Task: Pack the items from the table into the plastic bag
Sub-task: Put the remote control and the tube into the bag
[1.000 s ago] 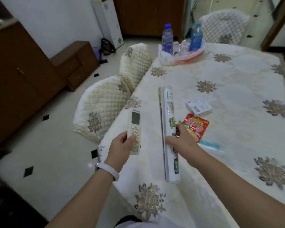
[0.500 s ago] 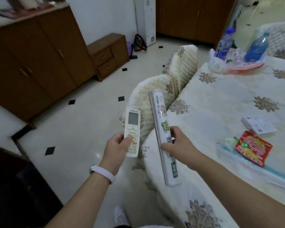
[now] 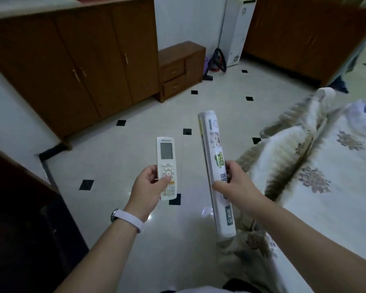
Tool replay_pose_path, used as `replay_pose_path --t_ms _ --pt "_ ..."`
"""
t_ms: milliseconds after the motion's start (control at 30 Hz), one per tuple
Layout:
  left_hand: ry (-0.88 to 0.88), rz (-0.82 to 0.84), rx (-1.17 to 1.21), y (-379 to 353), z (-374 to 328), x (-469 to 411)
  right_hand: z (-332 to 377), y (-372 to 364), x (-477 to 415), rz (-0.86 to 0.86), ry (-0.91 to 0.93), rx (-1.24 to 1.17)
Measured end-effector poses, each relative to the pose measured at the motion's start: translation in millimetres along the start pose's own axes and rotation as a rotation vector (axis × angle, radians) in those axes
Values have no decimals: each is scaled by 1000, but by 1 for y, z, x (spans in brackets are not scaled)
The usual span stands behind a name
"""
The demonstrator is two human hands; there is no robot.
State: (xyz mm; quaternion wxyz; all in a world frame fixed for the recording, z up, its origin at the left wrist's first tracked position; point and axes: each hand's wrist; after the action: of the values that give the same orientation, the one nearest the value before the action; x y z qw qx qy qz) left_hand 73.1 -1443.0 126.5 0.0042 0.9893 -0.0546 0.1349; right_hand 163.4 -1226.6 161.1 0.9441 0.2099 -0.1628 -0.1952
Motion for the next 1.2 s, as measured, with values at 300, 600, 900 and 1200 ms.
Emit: replay_pose_path --t_ms 300,600,900,1200 --pt "27 -9 15 -14 -21 -112 15 -24 -113 -43 -49 -66" --pt "57 -2 -128 -77 -70 -262 30 -21 -288 -100 -92 -223" --pt "-16 155 -155 -188 -138 -373 54 52 -401 -241 -97 -251" --pt "-21 363 -109 -276 -158 -479 47 94 -478 -467 -204 -265"
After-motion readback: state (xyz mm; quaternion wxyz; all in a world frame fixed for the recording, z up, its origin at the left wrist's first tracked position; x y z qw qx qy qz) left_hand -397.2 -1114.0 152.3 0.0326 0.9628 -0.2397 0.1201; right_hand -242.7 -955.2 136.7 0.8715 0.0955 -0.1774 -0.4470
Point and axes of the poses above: each hand's wrist, its own x-axis away from the middle knuckle, its own y-axis out of the back of the hand, z = x × y, and after that the axes turned 9 degrees about -z, right-handed
